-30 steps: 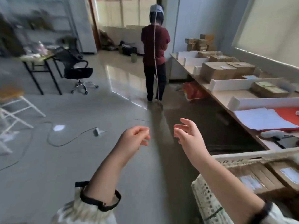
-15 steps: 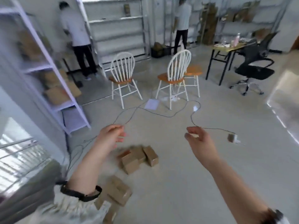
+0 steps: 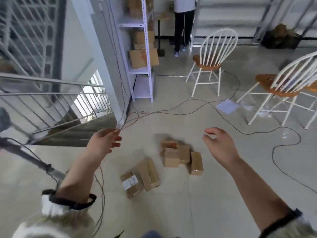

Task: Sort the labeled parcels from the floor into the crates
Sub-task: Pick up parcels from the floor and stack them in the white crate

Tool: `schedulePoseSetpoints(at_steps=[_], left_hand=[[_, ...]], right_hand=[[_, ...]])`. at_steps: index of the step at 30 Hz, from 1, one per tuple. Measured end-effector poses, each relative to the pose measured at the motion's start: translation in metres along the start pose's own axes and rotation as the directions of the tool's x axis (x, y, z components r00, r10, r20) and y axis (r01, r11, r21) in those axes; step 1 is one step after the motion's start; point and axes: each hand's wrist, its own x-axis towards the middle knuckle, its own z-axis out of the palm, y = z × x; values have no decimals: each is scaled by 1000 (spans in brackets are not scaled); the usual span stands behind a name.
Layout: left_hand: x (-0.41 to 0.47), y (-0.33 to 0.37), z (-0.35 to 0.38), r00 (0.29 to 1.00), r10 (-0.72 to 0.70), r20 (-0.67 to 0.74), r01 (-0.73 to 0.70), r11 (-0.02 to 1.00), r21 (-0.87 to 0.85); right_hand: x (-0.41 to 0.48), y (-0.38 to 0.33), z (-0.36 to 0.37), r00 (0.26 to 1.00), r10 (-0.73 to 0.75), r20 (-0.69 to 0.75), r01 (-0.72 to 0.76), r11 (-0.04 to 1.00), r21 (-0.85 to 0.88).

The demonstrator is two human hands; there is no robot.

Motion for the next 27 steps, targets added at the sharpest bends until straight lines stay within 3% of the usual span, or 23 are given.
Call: schedulePoseSetpoints(at_steps=[7,12,20,24,27], left_hand=[[68,-51,14,983,-176,-45,177,984,19],[165,-78,58,981,-195,-2,193,970,147],[346,-129,215,942,-166,291,-8,856,517],[409,-190,303,889,-239,390,-73,768,636],[444,-249,356,875,-219,432,-163,707,688]], right_hand=[[81,19,57,986,46,161,-32,996,-84],[156,49,101,971,159,178,-130,978,-163],[290,117,194,899,409,158,-392,911,-128],[341,187,259,853,485,191,-464,874,-144],[369,255,311,823,518,233,-484,855,-188]])
